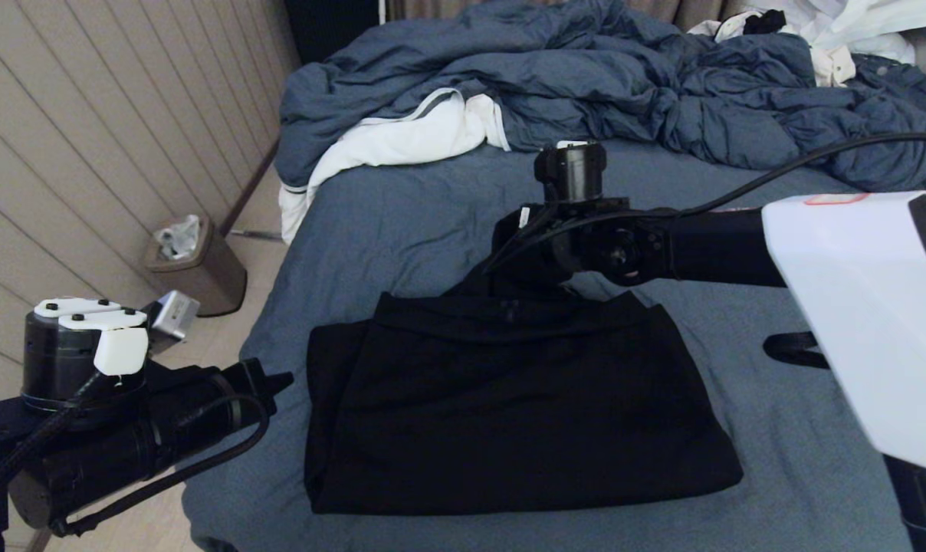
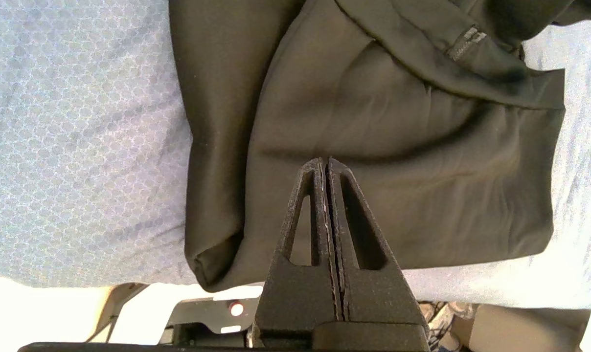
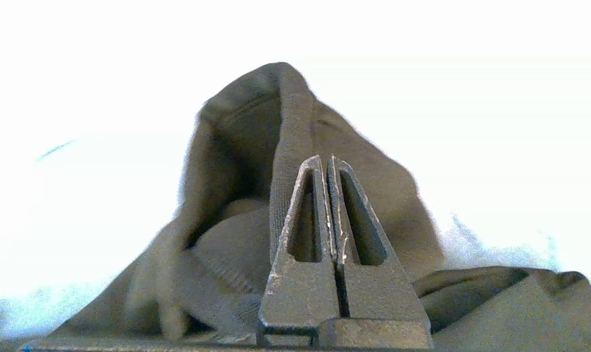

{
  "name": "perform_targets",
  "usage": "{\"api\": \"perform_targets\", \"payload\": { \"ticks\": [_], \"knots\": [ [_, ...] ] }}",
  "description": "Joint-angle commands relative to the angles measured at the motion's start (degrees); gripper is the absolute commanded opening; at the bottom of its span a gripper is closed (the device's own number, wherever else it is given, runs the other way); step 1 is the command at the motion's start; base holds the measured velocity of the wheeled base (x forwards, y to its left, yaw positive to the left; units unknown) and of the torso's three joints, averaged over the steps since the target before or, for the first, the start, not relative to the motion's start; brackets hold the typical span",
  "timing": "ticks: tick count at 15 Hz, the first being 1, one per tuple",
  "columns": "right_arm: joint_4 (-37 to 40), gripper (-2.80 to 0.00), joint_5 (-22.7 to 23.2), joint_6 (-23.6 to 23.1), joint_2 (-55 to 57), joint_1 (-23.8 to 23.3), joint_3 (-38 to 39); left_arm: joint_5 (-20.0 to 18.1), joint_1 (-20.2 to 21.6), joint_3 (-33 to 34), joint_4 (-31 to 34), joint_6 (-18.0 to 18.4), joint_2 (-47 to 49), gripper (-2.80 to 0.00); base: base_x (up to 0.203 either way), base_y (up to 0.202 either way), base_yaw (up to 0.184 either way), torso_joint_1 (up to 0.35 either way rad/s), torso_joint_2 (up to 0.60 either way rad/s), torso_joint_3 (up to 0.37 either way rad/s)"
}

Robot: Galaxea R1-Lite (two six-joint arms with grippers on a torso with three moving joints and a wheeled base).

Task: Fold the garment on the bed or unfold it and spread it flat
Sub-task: Unfold the black sweatshirt

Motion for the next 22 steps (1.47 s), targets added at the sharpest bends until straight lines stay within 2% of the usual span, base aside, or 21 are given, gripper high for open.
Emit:
{"api": "perform_targets", "payload": {
  "ticks": [1, 6, 8, 11, 15, 19, 22],
  "knots": [
    [-0.16, -2.80, -0.53, -0.03, 0.46, -1.30, -1.46, 0.02, 0.03, 0.00, -0.21, -0.21, 0.07, -2.80, 0.000, 0.000, 0.000, 0.000, 0.00, 0.000],
    [0.00, -2.80, -0.29, -1.11, -4.38, -2.49, -1.49, 0.02, 0.03, -0.04, -0.25, -0.83, -0.16, -2.80, 0.000, 0.000, 0.000, 0.000, 0.00, 0.000],
    [-0.15, -2.80, 0.31, -4.61, -6.59, -3.28, -1.64, 0.11, 0.07, 0.00, -0.30, -0.91, -0.11, -2.80, 0.000, 0.000, 0.000, 0.000, 0.00, 0.000],
    [0.07, -2.80, 0.49, -4.05, -9.58, -3.28, 1.15, 0.03, -0.01, 0.02, -0.22, -0.91, -0.49, -2.80, 0.000, 0.000, 0.000, 0.000, 0.00, 0.000],
    [0.65, -2.80, 6.56, -3.33, -16.15, -2.96, 12.98, 0.02, -0.01, 0.09, -0.21, -1.00, -1.43, -2.80, 0.000, 0.000, 0.000, 0.000, 0.00, 0.000],
    [0.34, -2.80, 12.74, -0.96, -19.97, -2.62, 28.71, -0.12, -0.10, 0.49, -0.21, -1.19, -2.37, -2.80, 0.000, 0.000, 0.000, 0.000, 0.00, 0.000],
    [0.74, -2.80, 22.55, 4.08, -28.21, -2.48, 40.99, -2.18, -0.81, 0.88, -0.21, -1.26, -3.63, -2.80, 0.000, 0.000, 0.000, 0.000, 0.00, 0.000]
  ]
}}
